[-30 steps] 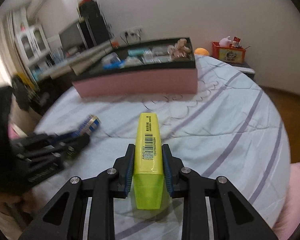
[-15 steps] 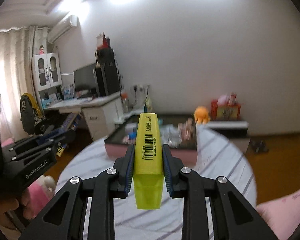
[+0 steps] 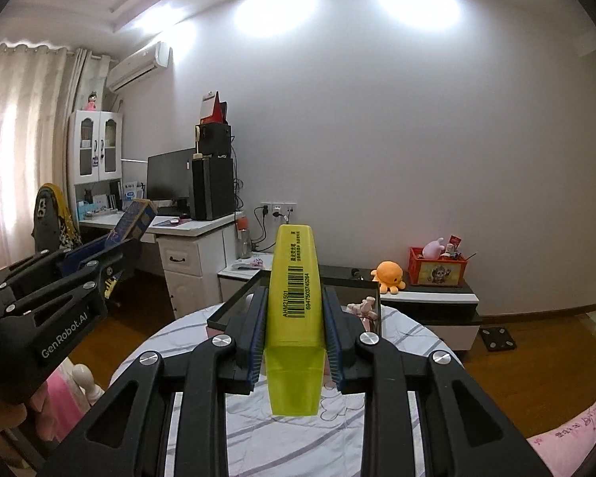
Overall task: Organize rigid objects
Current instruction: 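Carry the blue-gold box and highlighter into the pink box and release both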
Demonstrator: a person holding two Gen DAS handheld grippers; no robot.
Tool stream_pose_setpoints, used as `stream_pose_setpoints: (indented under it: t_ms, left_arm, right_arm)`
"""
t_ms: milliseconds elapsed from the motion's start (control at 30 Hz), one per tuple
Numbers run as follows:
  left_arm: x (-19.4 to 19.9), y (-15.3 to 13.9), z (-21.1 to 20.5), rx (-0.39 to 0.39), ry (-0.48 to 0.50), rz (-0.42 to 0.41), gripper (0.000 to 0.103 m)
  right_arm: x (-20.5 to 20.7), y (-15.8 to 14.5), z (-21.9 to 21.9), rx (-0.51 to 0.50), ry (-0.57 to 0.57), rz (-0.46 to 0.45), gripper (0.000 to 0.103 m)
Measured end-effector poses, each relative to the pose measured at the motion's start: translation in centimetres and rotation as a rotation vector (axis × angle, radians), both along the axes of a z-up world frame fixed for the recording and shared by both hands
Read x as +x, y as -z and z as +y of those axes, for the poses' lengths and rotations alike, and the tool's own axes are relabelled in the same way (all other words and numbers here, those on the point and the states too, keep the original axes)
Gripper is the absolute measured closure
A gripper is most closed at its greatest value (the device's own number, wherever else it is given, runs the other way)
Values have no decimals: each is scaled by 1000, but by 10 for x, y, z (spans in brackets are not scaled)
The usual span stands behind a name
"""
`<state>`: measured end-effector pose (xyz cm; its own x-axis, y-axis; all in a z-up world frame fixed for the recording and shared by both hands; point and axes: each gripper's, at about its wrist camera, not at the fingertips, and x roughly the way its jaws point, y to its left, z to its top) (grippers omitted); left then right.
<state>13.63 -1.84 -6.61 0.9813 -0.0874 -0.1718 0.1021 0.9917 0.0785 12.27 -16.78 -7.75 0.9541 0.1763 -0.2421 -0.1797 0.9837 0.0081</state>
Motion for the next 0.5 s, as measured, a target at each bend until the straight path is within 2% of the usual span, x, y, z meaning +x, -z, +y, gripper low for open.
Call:
stream_pose_setpoints:
  t_ms: [233, 400, 500]
  left_arm:
    - [25, 6, -5, 21, 5, 36, 82]
    - [65, 14, -14, 48, 19, 66, 82]
    - [106, 24, -23, 76, 43, 128, 82]
  right_arm:
    - [25, 0, -7, -2, 6, 24, 76]
    - [68, 9, -14, -18, 8, 76, 76]
    - [97, 16, -19, -26, 3, 119, 76]
